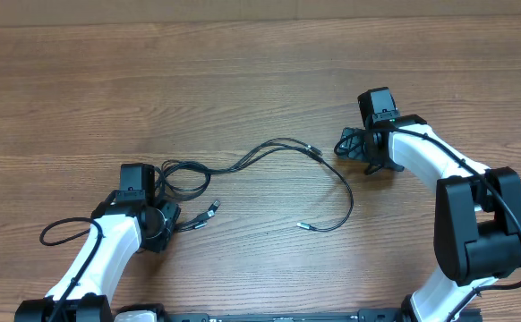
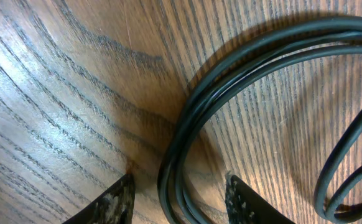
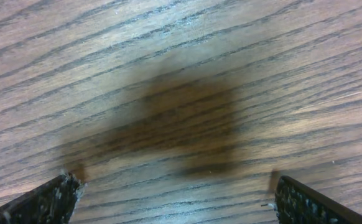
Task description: Untangle cables
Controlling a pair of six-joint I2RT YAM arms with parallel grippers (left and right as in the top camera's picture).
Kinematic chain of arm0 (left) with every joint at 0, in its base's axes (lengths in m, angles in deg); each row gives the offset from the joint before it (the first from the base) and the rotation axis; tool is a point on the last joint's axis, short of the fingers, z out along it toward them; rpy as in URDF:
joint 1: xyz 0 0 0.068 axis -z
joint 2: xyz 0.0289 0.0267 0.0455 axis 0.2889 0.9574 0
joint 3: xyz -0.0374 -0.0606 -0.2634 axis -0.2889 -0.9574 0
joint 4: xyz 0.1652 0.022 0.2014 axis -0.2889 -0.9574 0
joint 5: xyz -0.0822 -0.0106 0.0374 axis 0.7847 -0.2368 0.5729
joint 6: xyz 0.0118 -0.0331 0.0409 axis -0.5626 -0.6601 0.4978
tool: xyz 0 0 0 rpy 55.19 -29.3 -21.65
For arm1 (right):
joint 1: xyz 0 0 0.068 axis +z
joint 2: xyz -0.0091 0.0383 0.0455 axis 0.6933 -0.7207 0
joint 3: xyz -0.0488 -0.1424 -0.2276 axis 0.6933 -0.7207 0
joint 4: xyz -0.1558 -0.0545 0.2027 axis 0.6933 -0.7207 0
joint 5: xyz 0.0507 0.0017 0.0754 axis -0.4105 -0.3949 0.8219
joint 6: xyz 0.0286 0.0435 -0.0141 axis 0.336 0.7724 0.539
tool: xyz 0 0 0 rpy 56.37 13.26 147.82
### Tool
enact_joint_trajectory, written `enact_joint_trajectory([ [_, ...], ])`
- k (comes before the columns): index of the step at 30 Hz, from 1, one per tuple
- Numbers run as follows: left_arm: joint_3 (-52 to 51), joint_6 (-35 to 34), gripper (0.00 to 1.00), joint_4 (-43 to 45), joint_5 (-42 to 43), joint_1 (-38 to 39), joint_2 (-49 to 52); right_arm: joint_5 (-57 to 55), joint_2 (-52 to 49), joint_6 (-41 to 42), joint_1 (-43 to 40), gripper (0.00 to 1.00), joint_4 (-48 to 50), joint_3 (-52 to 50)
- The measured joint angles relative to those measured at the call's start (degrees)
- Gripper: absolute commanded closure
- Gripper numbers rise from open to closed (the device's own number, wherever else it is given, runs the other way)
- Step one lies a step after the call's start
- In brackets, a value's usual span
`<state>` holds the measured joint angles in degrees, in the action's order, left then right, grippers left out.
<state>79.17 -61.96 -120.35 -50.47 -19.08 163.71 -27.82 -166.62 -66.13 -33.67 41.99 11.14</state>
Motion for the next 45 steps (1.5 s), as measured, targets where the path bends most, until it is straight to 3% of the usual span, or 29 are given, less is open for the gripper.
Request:
enact_joint_trajectory([
  [5,0.6,0.0,0.56,0.5,0.1,0.0,1.3,0.0,0.0,0.0,0.0,0.0,0.0,0.0],
  [10,1.2,-0.3,0.81,2.1,0.2,-0.1,2.7,0.0,0.0,0.0,0.0,0.0,0.2,0.0],
  [16,1.0,-0.1,0.96,2.6,0.2,-0.1,3.0,0.1,0.0,0.0,0.0,0.0,0.4,0.0],
  [18,1.0,-0.1,0.92,2.8,0.2,-0.1,3.0,0.1,0.0,0.0,0.0,0.0,0.4,0.0],
  [24,1.0,1.6,0.96,3.7,0.5,-0.1,3.0,0.1,0.0,0.0,0.0,0.0,0.4,0.0],
  [31,0.7,10.9,0.96,9.6,3.4,-0.1,3.8,0.1,0.0,0.0,0.0,0.0,0.4,0.0],
  [45,0.7,22.9,0.96,9.5,7.7,-3.3,4.2,0.1,0.0,0.0,0.0,0.0,0.3,0.0],
])
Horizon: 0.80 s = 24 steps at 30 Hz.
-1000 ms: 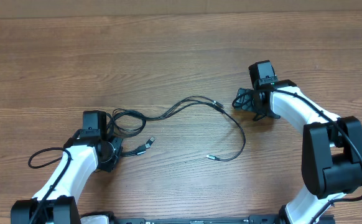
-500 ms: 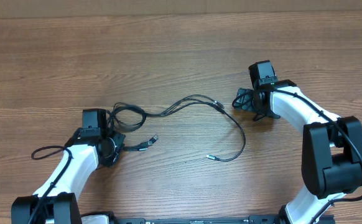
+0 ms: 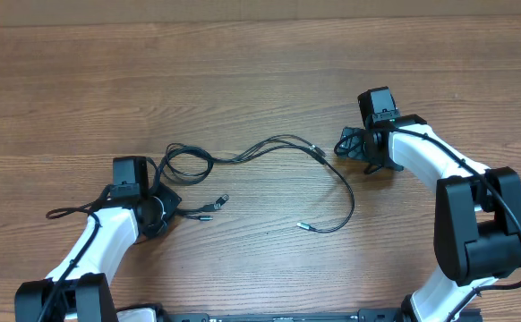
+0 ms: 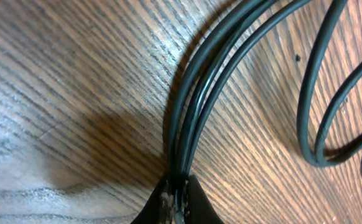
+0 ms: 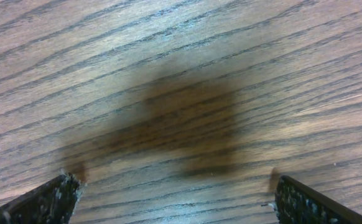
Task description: Untangle cables
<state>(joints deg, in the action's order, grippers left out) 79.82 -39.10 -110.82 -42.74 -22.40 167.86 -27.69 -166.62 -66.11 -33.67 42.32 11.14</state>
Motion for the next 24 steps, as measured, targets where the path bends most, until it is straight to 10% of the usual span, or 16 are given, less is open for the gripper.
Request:
enact_joint_trajectory([
  [13,0.7,14.2,0.93,-1.0,-6.7,-7.4,0.0,0.0,0.0,0.0,0.0,0.0,0.0,0.0],
  [24,7.4,17.0,0.56,-8.2,-23.1,-8.8,2.6,0.0,0.0,0.0,0.0,0.0,0.0,0.0],
])
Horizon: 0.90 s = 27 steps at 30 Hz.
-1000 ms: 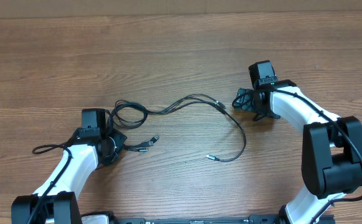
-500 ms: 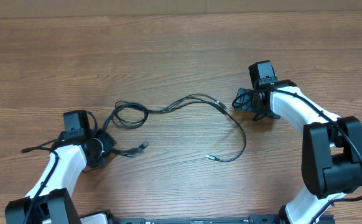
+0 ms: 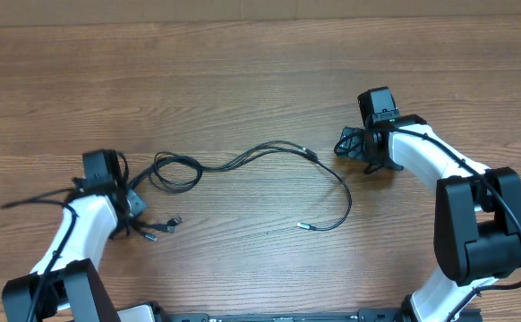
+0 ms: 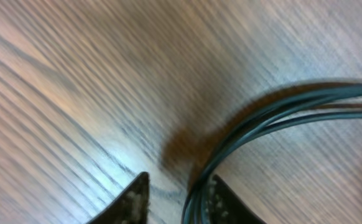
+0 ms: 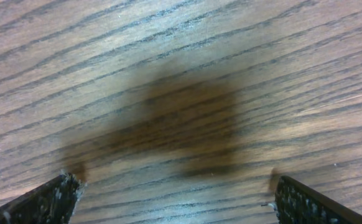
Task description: Untangle cables
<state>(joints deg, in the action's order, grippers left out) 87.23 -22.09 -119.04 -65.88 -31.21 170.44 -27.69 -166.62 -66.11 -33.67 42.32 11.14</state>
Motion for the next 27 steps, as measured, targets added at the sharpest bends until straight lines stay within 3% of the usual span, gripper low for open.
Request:
enact_joint_trajectory([
  [2,4.3,0.4,0.45,-3.2,-0.6,0.0,0.0,0.0,0.0,0.0,0.0,0.0,0.0,0.0],
  [5,12.2,0.5,0.38,-8.4,-0.6,-0.3,0.0,0.0,0.0,0.0,0.0,0.0,0.0,0.0],
  [11,22.1,0.6,0.35,-15.3,8.5,-0.3,0.0,0.0,0.0,0.0,0.0,0.0,0.1,0.0],
  [17,22.6,0.6,0.4,-16.0,21.7,0.3,0.0,0.0,0.0,0.0,0.0,0.0,0.1,0.0],
  [22,19.5,0.6,0.31,-14.8,23.4,3.1,0.7,0.0,0.0,0.0,0.0,0.0,0.1,0.0],
  [27,14.2,0.4,0.28,-10.5,23.4,6.1,4.2,0.0,0.0,0.0,0.0,0.0,0.1,0.0],
])
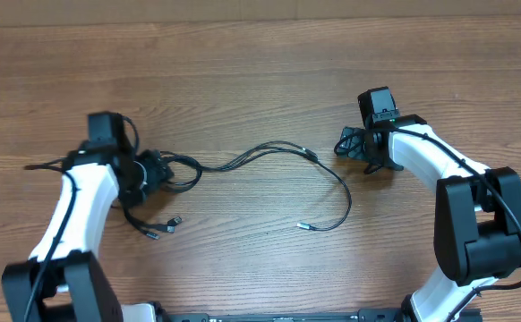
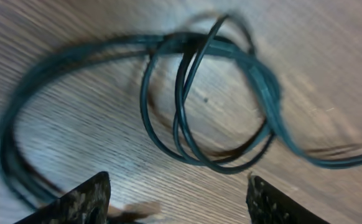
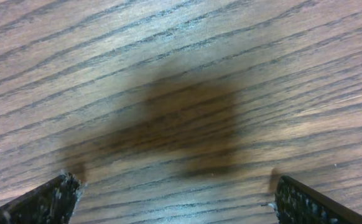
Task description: Untangle cables
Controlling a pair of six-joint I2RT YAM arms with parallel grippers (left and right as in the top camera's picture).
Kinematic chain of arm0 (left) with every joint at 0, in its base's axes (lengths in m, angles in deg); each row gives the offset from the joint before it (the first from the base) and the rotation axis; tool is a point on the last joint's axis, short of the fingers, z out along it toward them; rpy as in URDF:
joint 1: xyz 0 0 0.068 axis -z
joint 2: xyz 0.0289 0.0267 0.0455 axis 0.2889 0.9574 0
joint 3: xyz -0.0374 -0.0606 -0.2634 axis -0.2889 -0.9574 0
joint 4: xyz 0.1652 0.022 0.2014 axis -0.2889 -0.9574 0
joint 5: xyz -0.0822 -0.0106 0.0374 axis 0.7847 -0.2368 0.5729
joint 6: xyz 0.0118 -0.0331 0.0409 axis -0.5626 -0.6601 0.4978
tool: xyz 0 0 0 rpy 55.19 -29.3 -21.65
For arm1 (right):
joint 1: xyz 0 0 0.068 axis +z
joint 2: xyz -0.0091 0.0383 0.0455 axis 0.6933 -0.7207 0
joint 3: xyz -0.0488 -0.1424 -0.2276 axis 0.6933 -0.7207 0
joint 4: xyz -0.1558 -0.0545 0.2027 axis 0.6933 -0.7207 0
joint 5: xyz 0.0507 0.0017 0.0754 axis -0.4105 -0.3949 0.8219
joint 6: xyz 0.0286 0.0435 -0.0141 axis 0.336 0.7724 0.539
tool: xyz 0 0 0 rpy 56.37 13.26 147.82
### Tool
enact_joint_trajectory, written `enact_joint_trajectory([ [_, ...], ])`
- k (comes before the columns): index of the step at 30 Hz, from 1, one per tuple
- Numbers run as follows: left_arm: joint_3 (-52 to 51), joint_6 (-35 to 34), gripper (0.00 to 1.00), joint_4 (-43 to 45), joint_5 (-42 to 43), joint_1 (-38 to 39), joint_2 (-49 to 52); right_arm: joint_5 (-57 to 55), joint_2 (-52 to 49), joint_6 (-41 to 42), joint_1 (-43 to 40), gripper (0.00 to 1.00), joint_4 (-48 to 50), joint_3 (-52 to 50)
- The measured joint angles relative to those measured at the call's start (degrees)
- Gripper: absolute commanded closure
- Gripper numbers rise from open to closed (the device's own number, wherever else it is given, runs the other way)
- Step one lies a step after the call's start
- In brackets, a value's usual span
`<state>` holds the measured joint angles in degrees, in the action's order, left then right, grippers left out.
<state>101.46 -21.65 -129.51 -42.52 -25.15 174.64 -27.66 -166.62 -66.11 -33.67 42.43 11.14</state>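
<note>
Thin black cables [image 1: 269, 148] run from a tangled loop [image 1: 178, 170] at the left, across the table's middle to a free end [image 1: 302, 226]. Small plugs [image 1: 162, 227] lie below the loop. In the left wrist view the loops [image 2: 206, 112] cross one another just ahead of my left gripper [image 2: 178, 199], which is open with bare wood between its fingers [image 2: 75, 199]. Overhead, the left gripper [image 1: 156, 170] sits at the loop's left side. My right gripper [image 3: 181, 199] is open over bare wood, right of the cables [image 1: 354, 148].
The wooden table [image 1: 260, 72] stretches on all sides. The right arm's body [image 1: 475, 224] stands at the right edge and the left arm [image 1: 72, 224] at the left. A thin cable from the left arm [image 1: 46, 165] trails to the left.
My left gripper moved from the near-left side up to the loop and now stands wide open; the cables that were between its narrowly parted fingers lie ahead of it. The right arm is unchanged.
The left gripper first stood open around a bundle of cables by the loop. Then it was shut on that bundle. Then it was farther left, with loop and plugs shifted left too. Now it is open beside the loop. The right gripper stayed open throughout.
</note>
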Motion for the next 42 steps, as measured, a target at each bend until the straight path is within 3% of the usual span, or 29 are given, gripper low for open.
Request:
enact_joint_trajectory([
  [6,-2.4,-1.9,0.32,2.4,-0.2,0.6,3.2,0.0,0.0,0.0,0.0,0.0,-0.1,0.0],
  [18,-2.0,-3.0,0.5,10.7,4.2,0.5,10.2,1.2,0.0,0.0,0.0,0.0,-0.1,0.0],
  [23,-1.1,-2.1,0.63,12.8,8.8,0.5,12.1,1.3,0.0,0.0,0.0,0.0,0.0,0.0],
  [28,-1.0,0.6,0.63,13.5,12.0,0.5,12.8,1.3,0.0,0.0,0.0,0.0,0.0,0.0],
  [34,-0.9,5.7,0.85,13.4,15.5,0.5,13.9,1.4,0.0,0.0,0.0,0.0,0.2,0.0],
  [42,-0.9,18.6,0.96,16.5,24.8,0.5,15.0,8.9,0.0,0.0,0.0,0.0,7.3,0.0],
])
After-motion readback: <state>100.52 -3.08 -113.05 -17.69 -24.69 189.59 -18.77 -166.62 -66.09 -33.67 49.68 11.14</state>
